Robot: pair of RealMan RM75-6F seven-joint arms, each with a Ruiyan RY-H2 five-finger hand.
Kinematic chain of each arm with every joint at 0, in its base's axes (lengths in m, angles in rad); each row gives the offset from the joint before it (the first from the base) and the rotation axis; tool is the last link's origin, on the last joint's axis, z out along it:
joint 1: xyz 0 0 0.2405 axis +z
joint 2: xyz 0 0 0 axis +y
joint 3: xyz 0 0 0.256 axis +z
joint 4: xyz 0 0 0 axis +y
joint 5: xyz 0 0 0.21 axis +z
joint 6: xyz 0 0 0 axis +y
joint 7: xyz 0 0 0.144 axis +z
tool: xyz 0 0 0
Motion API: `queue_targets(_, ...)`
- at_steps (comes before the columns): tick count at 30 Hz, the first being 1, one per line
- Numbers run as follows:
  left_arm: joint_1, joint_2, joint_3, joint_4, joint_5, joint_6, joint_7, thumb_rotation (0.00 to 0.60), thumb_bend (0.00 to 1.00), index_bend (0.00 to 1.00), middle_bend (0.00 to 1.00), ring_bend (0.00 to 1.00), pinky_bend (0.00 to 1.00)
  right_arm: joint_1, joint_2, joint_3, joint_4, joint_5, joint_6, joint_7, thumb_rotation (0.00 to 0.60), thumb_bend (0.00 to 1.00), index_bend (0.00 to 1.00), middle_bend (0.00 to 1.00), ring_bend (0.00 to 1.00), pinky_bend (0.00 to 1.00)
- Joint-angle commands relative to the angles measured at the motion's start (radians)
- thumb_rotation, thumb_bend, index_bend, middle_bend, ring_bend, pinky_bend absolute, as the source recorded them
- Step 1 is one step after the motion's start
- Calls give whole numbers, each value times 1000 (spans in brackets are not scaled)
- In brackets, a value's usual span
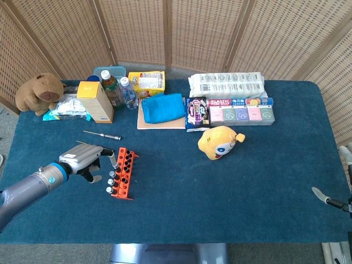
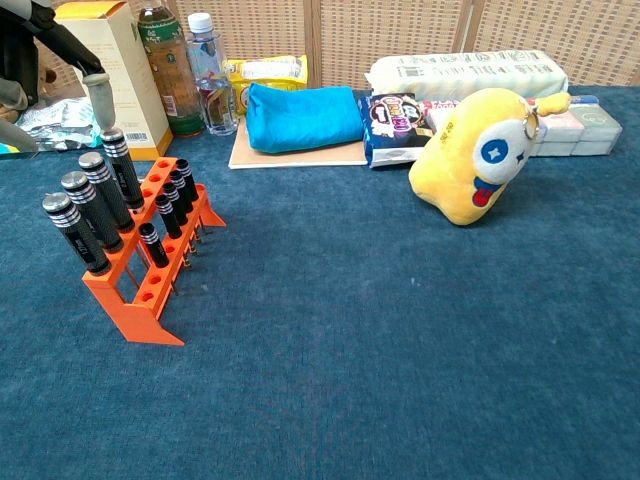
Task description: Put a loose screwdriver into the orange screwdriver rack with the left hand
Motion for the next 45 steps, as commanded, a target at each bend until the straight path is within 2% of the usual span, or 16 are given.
queue_targets(1, -1, 2, 2, 0, -2, -5, 1, 600, 321, 346, 1000, 954, 1000, 0, 0, 0, -1, -1, 0, -2, 551, 0, 25, 4, 0, 19)
queue_targets(14, 0, 17, -5, 0, -2, -36, -17, 600, 321, 346, 1000, 953, 1000, 0, 0, 0, -2, 0, 0, -3, 553, 0, 25, 4, 0, 19)
queue_targets(23, 37, 33, -27, -11, 28, 7, -29, 600, 322, 346, 999, 947, 1000, 0, 0, -1, -3, -1, -1, -4, 551, 0, 25, 4, 0, 19)
queue_targets(31, 57, 6, -43, -2, 51, 27, -36, 600, 321, 346, 998, 946, 1000, 0, 0, -1, -2, -2, 0, -5, 552, 0, 25, 4, 0, 19)
queue_targets(34, 77, 19, -54, -19, 67, 53, -42, 600, 322, 346, 964, 908, 992, 0, 1, -1, -2, -4, 1, -3, 550, 0, 24, 4, 0, 19)
queue_targets(37, 108, 36, -64, -40, 93, 89, -49, 600, 319, 292, 774, 716, 898, 0, 1, -3, -3, -8, 1, -2, 552, 0, 25, 4, 0, 19)
queue_targets(39, 134, 49, -67, -57, 117, 120, -50, 600, 296, 116, 502, 456, 733, 0, 2, -4, -4, -11, 2, -1, 553, 0, 24, 4, 0, 19)
queue_targets(41, 199, 75, -55, -84, 170, 216, -24, 600, 268, 14, 269, 238, 579, -1, 5, -9, -7, -23, 6, 1, 553, 0, 24, 4, 0, 19)
queue_targets(42, 230, 78, -47, -92, 194, 268, -5, 600, 252, 0, 155, 137, 504, -2, 6, -10, -7, -27, 8, 2, 554, 0, 25, 4, 0, 19)
queue_targets(45, 363, 68, 1, -104, 286, 488, 93, 600, 211, 0, 7, 7, 358, -1, 6, -16, -8, -37, 6, 2, 552, 0, 25, 4, 0, 19)
